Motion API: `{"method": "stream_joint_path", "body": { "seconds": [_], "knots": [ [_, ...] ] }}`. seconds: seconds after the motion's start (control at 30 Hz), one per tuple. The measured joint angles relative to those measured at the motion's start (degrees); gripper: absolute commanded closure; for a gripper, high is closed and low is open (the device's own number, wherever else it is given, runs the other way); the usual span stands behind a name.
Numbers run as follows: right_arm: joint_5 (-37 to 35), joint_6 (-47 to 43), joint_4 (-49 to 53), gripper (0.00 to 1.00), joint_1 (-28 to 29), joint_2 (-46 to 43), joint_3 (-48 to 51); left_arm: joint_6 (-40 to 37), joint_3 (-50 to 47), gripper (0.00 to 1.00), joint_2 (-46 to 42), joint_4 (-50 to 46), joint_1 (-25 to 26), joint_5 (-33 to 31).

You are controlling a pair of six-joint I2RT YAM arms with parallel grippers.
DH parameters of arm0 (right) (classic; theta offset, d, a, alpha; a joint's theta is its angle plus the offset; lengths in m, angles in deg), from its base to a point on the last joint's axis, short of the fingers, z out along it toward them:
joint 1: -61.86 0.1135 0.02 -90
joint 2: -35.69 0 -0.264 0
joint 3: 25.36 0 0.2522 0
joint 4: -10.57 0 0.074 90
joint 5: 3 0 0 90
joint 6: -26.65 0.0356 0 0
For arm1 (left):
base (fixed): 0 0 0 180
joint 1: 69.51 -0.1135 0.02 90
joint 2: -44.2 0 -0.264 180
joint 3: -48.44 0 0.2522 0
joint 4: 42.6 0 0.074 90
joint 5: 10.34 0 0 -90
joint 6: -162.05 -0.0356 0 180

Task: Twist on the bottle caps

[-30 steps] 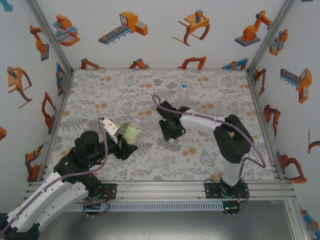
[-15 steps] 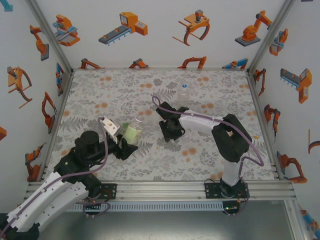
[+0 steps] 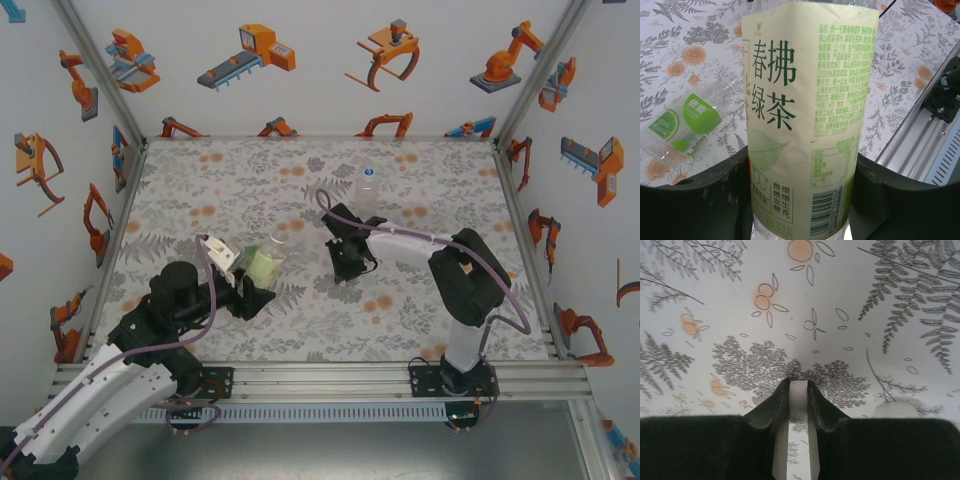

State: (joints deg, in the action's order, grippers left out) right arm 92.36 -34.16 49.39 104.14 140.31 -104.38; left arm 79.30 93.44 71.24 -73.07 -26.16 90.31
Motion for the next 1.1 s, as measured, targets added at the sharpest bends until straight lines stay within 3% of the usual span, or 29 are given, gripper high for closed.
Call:
{"method": "stream_joint_path", "body": {
  "seconds": [0.27,0.47,0.57,0.83,1.1],
  "knots": [
    [15.4,10.6,-19.5,0.78,-2.6,-1.5,9.4,0.0,0.0,1.0,0.2,0.0,0.0,-0.2],
    [20.8,15.7,-26.8,0.68,-6.1,-2.1,14.2,0.0,0.0,1.0,-0.1,-0.1,0.0,-0.2],
    [19.1,15.3,-24.3,0.61,-7.4,-4.6,15.2,0.0,0.0,1.0,-0.6,-0.2,0.0,-0.4],
    [10.1,11.2,-13.6,0.57,-7.4,-8.1,13.4,0.0,0.0,1.0,-0.8,-0.6,0.0,-0.4],
    [0.3,7.9,-3.3,0.49,0.1,-6.0,1.8,0.2,0.0,1.0,-2.6,-1.1,0.0,-0.8]
  ]
}}
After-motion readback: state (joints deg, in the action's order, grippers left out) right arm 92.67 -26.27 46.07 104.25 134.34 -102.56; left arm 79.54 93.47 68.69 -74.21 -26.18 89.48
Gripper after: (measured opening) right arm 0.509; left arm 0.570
